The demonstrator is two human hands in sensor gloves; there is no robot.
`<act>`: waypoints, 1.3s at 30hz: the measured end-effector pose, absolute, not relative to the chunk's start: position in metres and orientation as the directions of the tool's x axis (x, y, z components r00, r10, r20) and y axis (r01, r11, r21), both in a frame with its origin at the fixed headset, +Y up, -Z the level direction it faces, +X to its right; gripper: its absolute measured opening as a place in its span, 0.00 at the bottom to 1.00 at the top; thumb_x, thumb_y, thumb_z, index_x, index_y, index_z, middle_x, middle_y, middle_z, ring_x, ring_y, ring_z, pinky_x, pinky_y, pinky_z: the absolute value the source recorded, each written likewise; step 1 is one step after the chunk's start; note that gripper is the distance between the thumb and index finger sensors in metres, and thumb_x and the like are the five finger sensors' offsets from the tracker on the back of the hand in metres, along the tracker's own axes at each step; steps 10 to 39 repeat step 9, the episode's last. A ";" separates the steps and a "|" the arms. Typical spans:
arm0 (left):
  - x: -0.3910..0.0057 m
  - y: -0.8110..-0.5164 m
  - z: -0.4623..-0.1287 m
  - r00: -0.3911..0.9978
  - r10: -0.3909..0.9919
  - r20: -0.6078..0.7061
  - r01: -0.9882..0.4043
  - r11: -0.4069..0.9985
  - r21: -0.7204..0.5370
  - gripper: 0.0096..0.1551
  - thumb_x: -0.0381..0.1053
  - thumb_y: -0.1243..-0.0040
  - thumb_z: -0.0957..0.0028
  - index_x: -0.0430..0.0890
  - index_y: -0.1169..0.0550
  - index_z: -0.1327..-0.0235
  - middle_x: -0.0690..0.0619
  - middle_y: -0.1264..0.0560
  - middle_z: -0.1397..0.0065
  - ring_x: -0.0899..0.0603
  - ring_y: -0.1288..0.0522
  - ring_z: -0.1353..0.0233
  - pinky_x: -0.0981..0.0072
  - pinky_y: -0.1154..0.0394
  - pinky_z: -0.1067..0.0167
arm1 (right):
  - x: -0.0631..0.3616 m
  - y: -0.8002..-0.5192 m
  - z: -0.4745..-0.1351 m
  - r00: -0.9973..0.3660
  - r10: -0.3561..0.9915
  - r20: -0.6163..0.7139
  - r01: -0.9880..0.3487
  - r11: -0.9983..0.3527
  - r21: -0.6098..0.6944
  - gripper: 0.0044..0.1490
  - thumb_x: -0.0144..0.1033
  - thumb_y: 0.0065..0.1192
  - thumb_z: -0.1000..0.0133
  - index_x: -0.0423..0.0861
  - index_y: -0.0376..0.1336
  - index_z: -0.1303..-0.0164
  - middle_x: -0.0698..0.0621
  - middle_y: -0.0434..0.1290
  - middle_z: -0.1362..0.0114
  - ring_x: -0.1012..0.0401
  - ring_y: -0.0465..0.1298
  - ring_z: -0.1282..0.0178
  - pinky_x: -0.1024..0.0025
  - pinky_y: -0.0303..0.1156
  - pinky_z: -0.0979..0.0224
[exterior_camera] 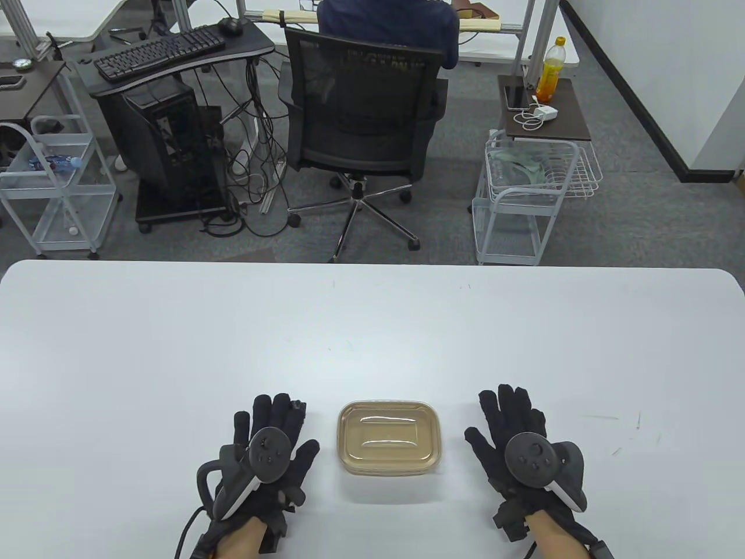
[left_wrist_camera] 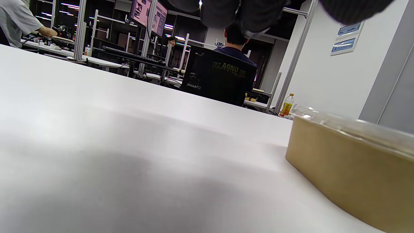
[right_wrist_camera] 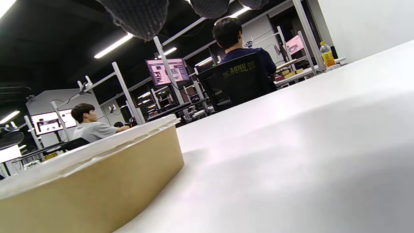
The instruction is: Cover the takeout box
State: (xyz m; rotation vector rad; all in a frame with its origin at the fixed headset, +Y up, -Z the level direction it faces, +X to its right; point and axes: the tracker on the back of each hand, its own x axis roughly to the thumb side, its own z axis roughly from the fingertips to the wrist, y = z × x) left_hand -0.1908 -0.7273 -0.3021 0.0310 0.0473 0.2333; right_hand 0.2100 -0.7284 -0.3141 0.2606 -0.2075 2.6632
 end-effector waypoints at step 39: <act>-0.195 -0.728 -0.301 0.969 0.241 -0.054 -0.239 0.970 0.033 0.43 0.79 0.50 0.61 0.71 0.35 0.28 0.68 0.43 0.12 0.53 0.51 0.11 0.62 0.60 0.19 | 0.208 -0.731 -0.314 -0.890 0.406 0.209 -0.431 -0.898 -0.086 0.45 0.50 0.55 0.34 0.36 0.52 0.14 0.27 0.48 0.13 0.31 0.47 0.16 0.24 0.47 0.26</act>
